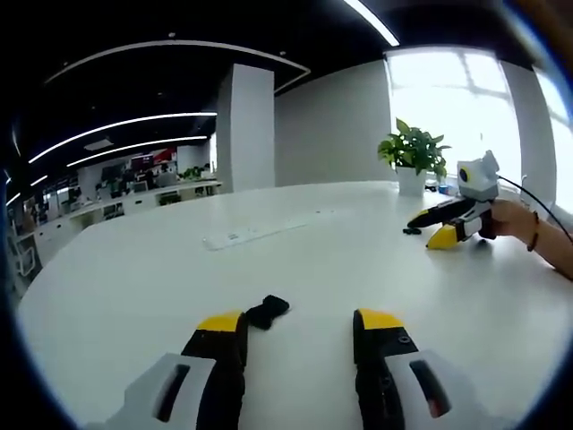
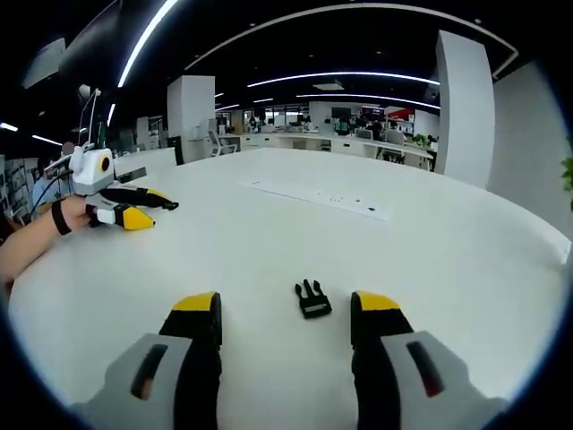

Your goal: Snap the two parts of the plastic buckle together until the buckle closes and remains connected.

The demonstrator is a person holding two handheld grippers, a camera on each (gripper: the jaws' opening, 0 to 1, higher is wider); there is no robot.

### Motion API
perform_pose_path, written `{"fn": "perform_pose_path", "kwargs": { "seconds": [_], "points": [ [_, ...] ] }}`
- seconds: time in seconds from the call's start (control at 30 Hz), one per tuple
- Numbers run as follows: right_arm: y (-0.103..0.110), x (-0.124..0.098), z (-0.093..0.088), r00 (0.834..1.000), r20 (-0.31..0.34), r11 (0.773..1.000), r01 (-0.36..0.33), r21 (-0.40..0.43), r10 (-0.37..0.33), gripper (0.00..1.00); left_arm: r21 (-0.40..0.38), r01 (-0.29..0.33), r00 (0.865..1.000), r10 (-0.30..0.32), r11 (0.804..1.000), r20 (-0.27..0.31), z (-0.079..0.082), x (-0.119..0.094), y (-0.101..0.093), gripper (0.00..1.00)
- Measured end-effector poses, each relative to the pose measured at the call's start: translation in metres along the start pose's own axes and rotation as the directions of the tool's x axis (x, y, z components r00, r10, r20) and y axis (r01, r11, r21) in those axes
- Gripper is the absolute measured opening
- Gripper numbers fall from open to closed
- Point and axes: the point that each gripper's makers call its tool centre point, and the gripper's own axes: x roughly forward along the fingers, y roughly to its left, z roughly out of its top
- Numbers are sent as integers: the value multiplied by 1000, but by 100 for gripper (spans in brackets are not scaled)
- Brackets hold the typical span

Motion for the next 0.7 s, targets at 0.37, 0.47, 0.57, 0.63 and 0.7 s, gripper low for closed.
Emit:
{"fn": "perform_pose_path", "kwargs": {
  "seconds": [0.37, 0.47, 0.57, 0.63, 0.7],
  "points": [
    [0, 0, 0, 1000, 17, 1000, -5, -2, 5, 55, 17, -7, 1000, 7, 1000, 6, -3, -6, -6, 38],
    [3, -1, -1, 1000, 17, 1000, -13, -6, 14, 53, 12, -12, 1000, 12, 1000, 5, -2, -4, -1, 38],
    [4, -1, -1, 1000, 22, 1000, -16, -12, 16, 52, 13, -21, 1000, 21, 1000, 6, 0, -2, 4, 38],
    [5, -2, -1, 1000, 22, 1000, -16, -12, 16, 52, 13, -25, 1000, 25, 1000, 6, 0, -2, 5, 37],
    [6, -2, -2, 1000, 24, 1000, -15, -12, 15, 52, 14, -31, 999, 31, 999, 7, 0, -2, 6, 36]
  ]
}}
